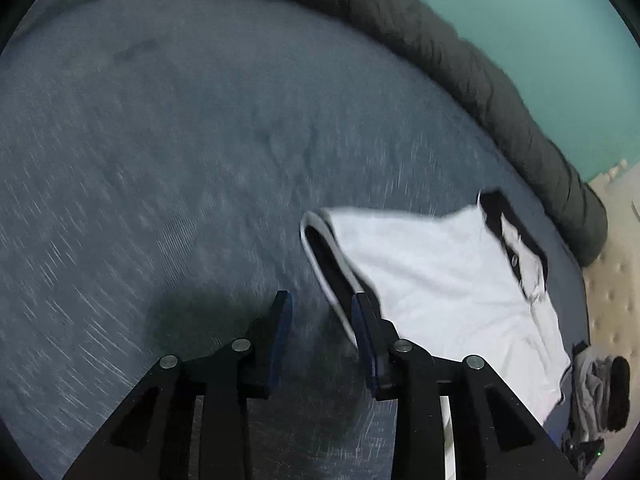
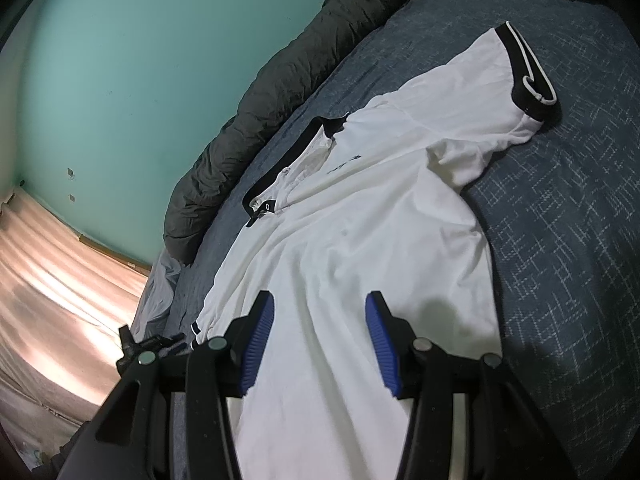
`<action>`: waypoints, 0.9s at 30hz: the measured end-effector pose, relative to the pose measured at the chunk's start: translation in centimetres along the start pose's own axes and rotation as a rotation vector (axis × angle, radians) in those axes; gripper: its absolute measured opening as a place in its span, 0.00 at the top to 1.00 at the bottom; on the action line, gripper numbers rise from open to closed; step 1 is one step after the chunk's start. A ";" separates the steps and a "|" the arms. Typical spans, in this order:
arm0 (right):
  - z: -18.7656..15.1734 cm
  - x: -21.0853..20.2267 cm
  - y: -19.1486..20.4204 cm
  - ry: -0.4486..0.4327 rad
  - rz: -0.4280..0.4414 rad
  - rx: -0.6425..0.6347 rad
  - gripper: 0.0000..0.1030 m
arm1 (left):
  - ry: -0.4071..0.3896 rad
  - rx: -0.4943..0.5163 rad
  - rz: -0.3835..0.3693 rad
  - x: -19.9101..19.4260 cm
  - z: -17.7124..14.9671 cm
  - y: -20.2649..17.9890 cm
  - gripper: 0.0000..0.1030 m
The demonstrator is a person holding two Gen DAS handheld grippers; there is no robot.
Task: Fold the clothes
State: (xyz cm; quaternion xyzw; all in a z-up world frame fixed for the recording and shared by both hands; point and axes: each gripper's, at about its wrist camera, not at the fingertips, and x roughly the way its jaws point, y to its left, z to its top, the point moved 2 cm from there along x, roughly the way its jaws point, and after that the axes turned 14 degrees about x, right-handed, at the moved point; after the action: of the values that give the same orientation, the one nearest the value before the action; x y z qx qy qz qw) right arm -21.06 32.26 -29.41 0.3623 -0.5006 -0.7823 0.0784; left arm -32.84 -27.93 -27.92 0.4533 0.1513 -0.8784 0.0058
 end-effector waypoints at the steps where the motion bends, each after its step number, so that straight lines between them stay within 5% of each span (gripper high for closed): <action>1: 0.0 0.1 0.0 0.001 -0.001 0.001 0.53 | -0.016 0.018 0.012 -0.3 0.5 -0.3 0.67; 7: -0.2 0.2 -0.1 0.007 -0.006 -0.003 0.53 | 0.027 0.132 -0.014 1.7 1.9 -3.8 0.67; 14: 0.2 -0.2 -0.3 -0.001 -0.003 0.004 0.53 | 0.099 0.140 0.022 5.2 0.0 -4.3 0.68; 19: 0.4 -0.2 -0.3 0.002 -0.003 0.009 0.53 | 0.049 0.180 0.062 3.0 -0.4 -4.6 0.68; 27: 0.2 -2.1 0.4 -0.006 -0.001 0.011 0.53 | 0.056 0.296 0.009 -2.8 -3.3 -7.1 0.67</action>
State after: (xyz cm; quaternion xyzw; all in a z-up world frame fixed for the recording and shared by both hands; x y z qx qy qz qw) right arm -19.74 33.20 -28.04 0.3604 -0.5052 -0.7806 0.0745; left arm -29.62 -20.63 -25.61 0.4742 0.0184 -0.8781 -0.0615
